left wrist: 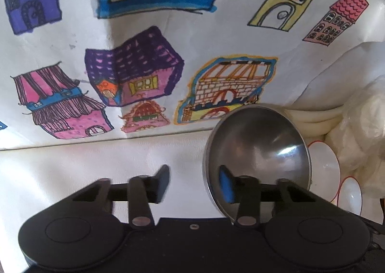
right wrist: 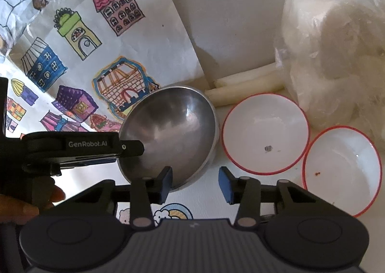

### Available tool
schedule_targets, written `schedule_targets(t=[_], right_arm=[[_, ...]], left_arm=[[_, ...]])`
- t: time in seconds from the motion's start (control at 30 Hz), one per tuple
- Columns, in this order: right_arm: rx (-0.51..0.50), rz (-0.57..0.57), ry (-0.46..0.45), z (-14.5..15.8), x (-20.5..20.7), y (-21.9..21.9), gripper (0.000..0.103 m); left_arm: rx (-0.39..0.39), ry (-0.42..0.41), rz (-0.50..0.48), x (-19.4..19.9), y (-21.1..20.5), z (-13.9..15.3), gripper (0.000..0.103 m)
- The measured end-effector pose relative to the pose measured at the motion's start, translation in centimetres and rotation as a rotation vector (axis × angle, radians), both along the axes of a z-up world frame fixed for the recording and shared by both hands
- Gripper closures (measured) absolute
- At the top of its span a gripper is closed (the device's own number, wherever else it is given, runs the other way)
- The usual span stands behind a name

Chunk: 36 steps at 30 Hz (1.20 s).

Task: Organize plates and bowls
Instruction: 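Close both tools on the rim of the steel mixing bowl, then carry the steel bowl with both tools and lower it beside the plate stack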

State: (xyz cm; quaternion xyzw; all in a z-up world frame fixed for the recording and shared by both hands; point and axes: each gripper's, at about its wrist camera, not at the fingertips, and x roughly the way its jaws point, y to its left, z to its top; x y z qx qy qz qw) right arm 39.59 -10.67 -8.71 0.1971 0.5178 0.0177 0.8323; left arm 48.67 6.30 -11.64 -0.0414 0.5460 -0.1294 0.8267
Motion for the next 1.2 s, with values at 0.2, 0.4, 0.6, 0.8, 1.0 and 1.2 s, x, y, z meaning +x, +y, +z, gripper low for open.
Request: schedule_targets(t=[0.2,0.4,0.6,0.8,1.0,1.2], right_arm=[[0.034,-0.006,0.005,-0.5,0.3,-0.2,0.071],[0.056,0.011,0.007,-0.4,0.0,-0.8,0.075],[0.060,0.078,-0.017,0.9,-1.4,-0.5,0.076],[0.063,0.136,-0.049,2.5,-3.5,-0.7,0.076],[0.046,0.157,-0.090,5.0,-6.6,-2.7,0.076],[0.018,0.136,-0.104,7.0,-10.2,-6.9,0.076]], left_arm=[[-0.045,0.013,0.016,-0.8,0.2,-0.5,0.086],[-0.049,0.020,0.025,-2.5,0.5,-0.3,0.093],[-0.072,0.005,0.066,-5.2,2.1,0.9,0.092],[-0.104,-0.034,0.092,-8.2,3.0,3.3,0.092],[-0.145,-0.054,0.076,-11.4,1.2,5.4,0.091],[-0.185,-0.044,-0.002,-14.3,-2.5,6.2,0.090]])
